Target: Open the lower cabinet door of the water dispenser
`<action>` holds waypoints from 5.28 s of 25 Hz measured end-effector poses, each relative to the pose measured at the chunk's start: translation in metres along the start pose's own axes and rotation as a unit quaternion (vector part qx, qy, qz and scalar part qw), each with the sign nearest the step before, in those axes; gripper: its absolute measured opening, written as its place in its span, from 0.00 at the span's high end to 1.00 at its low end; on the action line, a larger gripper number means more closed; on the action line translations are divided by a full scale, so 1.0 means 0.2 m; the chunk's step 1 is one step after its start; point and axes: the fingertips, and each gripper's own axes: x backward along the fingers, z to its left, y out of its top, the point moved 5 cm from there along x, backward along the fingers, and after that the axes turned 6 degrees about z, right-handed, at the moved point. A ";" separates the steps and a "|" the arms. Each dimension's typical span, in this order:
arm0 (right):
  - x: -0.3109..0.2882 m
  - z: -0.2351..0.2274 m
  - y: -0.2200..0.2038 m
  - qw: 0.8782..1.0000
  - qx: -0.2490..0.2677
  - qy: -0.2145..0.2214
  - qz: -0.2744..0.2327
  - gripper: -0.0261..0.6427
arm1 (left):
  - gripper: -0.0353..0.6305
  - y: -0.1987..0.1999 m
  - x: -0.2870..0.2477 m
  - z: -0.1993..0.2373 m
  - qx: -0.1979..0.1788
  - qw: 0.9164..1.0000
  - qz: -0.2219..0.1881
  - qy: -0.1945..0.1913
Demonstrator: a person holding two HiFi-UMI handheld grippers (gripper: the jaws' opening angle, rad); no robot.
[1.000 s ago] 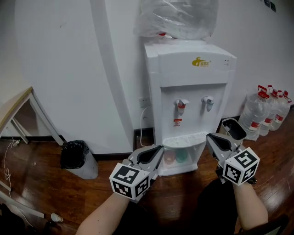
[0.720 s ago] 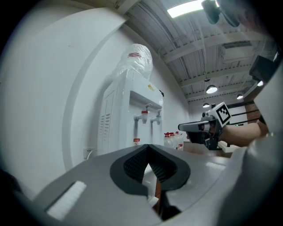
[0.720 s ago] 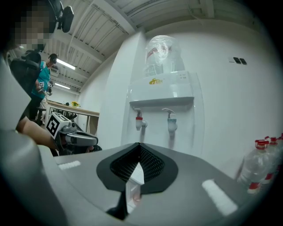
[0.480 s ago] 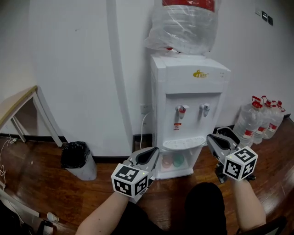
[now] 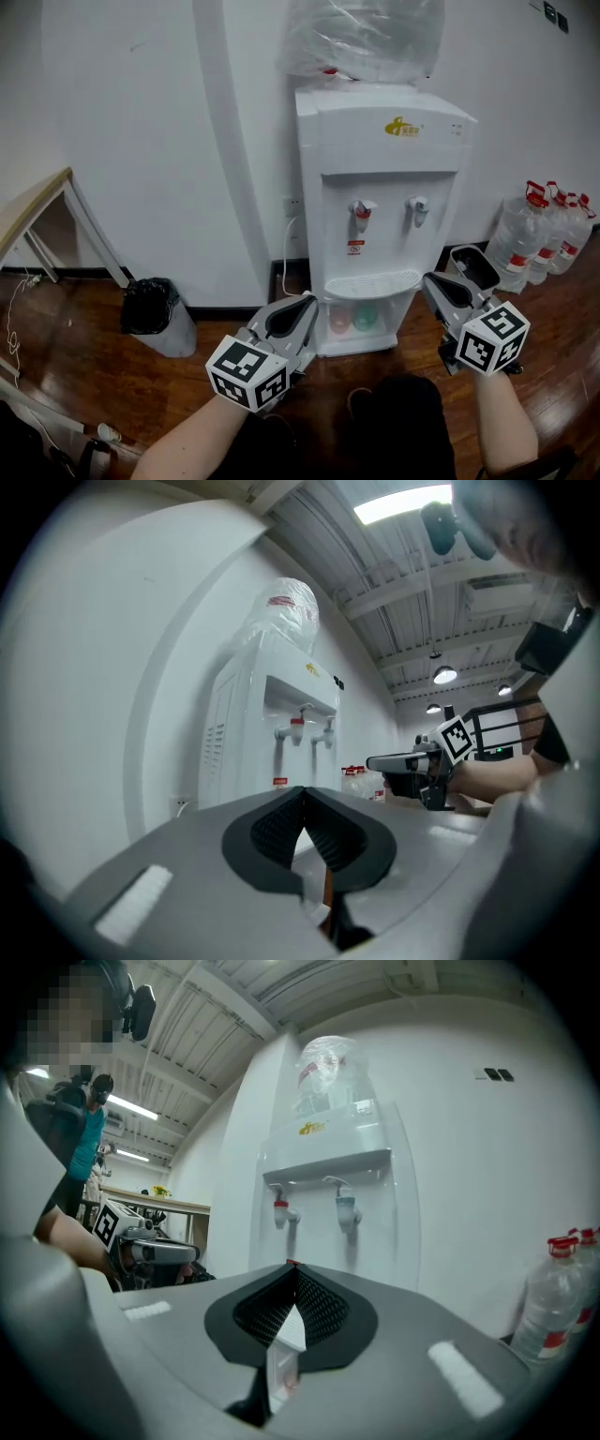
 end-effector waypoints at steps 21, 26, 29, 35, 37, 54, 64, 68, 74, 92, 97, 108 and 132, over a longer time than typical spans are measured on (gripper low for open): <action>-0.29 -0.18 -0.57 0.999 -0.002 0.026 0.027 0.88 | 0.95 -0.36 -0.27 0.05 -0.001 0.997 0.015 0.070; -0.35 -0.17 -0.71 0.999 -0.003 0.030 0.038 0.85 | 0.95 -0.53 -0.30 0.08 0.013 0.997 0.031 0.072; -0.38 -0.17 -0.78 0.999 -0.005 0.036 0.040 0.82 | 0.95 -0.63 -0.34 0.10 0.022 0.995 0.035 0.088; -0.42 -0.19 -0.91 0.999 -0.009 0.025 0.046 0.77 | 0.95 -0.86 -0.42 0.05 0.046 0.993 0.068 0.086; -0.45 -0.21 -0.95 0.999 -0.018 0.021 0.040 0.74 | 0.95 -0.91 -0.44 0.07 0.050 0.991 0.076 0.096; -0.67 -0.28 -1.52 0.994 -0.044 0.002 0.104 0.51 | 0.95 -1.35 -0.53 0.09 0.071 0.981 0.163 0.075; -0.79 -0.31 -1.79 0.988 -0.066 -0.004 0.141 0.47 | 0.95 -1.48 -0.60 0.11 0.086 0.974 0.192 0.080; -0.84 -0.32 -1.85 0.985 -0.077 -0.011 0.151 0.46 | 0.95 -1.55 -0.62 0.15 0.095 0.969 0.208 0.089; -0.92 -0.34 -1.95 0.979 -0.110 -0.035 0.166 0.43 | 0.95 -1.63 -0.65 0.17 0.104 0.961 0.236 0.100; -1.11 -0.36 -2.12 0.974 -0.090 -0.025 0.207 0.38 | 0.95 -1.79 -0.72 0.21 0.100 0.949 0.282 0.104; -1.16 -0.37 -2.15 0.974 -0.070 -0.030 0.214 0.38 | 0.95 -1.77 -0.74 0.16 0.075 0.951 0.287 0.082; -1.24 -0.40 -2.18 0.973 -0.065 -0.030 0.218 0.38 | 0.93 -1.81 -0.77 0.20 0.081 0.950 0.287 0.093; -1.37 -0.42 -2.23 0.971 -0.057 -0.039 0.230 0.38 | 0.93 -1.85 -0.76 0.18 0.080 0.948 0.302 0.059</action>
